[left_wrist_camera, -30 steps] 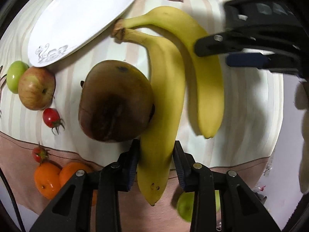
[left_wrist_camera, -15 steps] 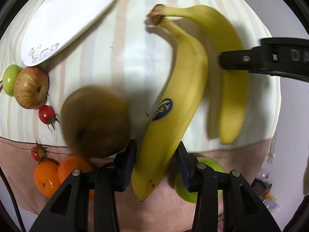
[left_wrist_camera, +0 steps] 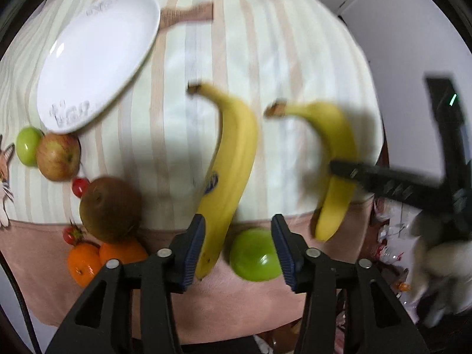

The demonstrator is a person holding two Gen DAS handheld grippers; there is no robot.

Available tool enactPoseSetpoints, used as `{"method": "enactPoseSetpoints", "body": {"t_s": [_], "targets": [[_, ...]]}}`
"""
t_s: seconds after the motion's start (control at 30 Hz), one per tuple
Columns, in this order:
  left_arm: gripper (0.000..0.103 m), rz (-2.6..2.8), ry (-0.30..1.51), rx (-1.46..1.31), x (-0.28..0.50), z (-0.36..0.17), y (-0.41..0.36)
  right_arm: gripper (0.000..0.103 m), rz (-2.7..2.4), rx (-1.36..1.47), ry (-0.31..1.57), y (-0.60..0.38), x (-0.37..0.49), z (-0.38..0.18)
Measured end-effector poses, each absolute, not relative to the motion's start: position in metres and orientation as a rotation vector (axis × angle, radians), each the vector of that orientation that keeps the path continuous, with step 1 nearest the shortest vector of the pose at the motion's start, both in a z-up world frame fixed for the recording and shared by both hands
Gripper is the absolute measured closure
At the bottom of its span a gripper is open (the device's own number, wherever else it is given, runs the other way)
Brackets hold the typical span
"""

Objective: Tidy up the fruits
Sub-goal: 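Lift the banana in the left gripper while the right gripper lifts the other banana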

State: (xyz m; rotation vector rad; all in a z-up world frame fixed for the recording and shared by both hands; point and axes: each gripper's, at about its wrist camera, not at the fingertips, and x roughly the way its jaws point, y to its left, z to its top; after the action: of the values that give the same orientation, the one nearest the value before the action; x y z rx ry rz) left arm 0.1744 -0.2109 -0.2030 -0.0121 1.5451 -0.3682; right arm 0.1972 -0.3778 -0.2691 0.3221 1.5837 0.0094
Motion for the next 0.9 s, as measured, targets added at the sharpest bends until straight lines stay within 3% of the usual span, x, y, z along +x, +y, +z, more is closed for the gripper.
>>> {"method": "enactPoseSetpoints", "body": {"t_s": [0.07,0.33,0.4,0.47,0.67,0.9], "targets": [[0.043,-0.360,1.544,0.007,0.195,-0.198,-0.214,0.058,0.004,0.359,1.571,-0.384,0.194,-0.271],[0.043,-0.366,1.666,0.208,0.244,-0.243,-0.258,0.051,-0.030,0.401,1.538,-0.405,0.188,-0.266],[0.052,-0.361,1.631,0.253,0.249,-0.246,-0.263,0.051,-0.040,0.378,1.531,-0.396,0.190,-0.269],[0.071,-0.371,1.584,0.268,0.246,-0.240,-0.260,0.059,-0.067,0.331,1.525,-0.392,0.188,-0.269],[0.070,-0.372,1.549,0.263,0.225,-0.214,-0.255,0.061,-0.033,0.431,1.566,-0.392,0.173,-0.266],[0.069,-0.361,1.552,0.207,0.249,-0.232,-0.248,0.055,-0.090,0.346,1.526,-0.392,0.189,-0.268]]}}
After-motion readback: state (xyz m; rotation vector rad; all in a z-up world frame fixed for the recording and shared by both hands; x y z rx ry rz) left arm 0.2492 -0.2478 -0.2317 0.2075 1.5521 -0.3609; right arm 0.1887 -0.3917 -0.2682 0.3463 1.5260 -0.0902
